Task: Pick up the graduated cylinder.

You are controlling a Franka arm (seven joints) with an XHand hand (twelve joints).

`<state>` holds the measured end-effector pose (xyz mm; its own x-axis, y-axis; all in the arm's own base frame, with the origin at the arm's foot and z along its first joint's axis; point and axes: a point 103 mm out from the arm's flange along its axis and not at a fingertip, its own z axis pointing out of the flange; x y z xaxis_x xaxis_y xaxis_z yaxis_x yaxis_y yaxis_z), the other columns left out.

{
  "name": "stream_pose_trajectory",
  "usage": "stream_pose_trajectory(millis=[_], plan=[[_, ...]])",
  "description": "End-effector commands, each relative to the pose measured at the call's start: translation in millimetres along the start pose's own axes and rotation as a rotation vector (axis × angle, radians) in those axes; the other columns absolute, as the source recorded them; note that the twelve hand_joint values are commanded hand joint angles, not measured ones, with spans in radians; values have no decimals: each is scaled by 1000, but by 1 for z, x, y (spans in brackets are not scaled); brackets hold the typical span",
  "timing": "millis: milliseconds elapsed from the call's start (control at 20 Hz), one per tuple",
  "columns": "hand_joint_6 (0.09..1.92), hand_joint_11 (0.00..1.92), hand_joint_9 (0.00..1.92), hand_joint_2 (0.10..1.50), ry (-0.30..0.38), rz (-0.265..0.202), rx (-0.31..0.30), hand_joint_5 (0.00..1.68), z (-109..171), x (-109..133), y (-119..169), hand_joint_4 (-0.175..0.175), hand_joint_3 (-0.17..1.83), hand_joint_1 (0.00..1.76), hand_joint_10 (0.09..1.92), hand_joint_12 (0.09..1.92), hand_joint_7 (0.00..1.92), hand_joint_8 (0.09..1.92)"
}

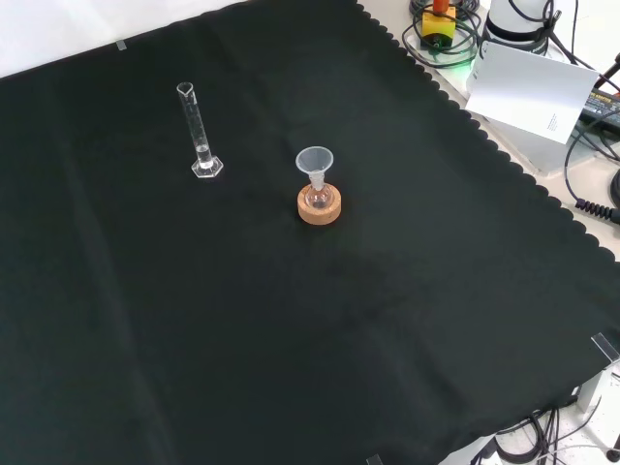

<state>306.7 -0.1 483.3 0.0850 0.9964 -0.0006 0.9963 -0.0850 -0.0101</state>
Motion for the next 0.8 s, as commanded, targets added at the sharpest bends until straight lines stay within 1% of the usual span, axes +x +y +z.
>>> stream_pose_trajectory(millis=[50, 150, 200, 600, 700, 800], plan=[[180, 25, 137, 1096, -11, 0, -13, 102, 0, 0, 0, -24, 543, 154, 678, 1340, 0, 515], [88, 6, 126, 1167, -14, -1, -14, 136, 1, 0, 1, -24, 420, 129, 690, 1375, 0, 497], [87, 2, 124, 1182, -19, 1, -13, 144, 1, 0, 2, -24, 393, 125, 692, 1381, 0, 494], [87, 0, 126, 1204, -22, 11, -16, 158, 5, -1, 6, -25, 348, 123, 696, 1388, 0, 498], [87, 0, 131, 1212, -13, 18, -7, 165, 13, -1, 13, -25, 328, 128, 697, 1390, 0, 506], [87, 0, 135, 1214, 0, 27, -1, 169, 25, -7, 21, -27, 318, 133, 698, 1391, 0, 512]])
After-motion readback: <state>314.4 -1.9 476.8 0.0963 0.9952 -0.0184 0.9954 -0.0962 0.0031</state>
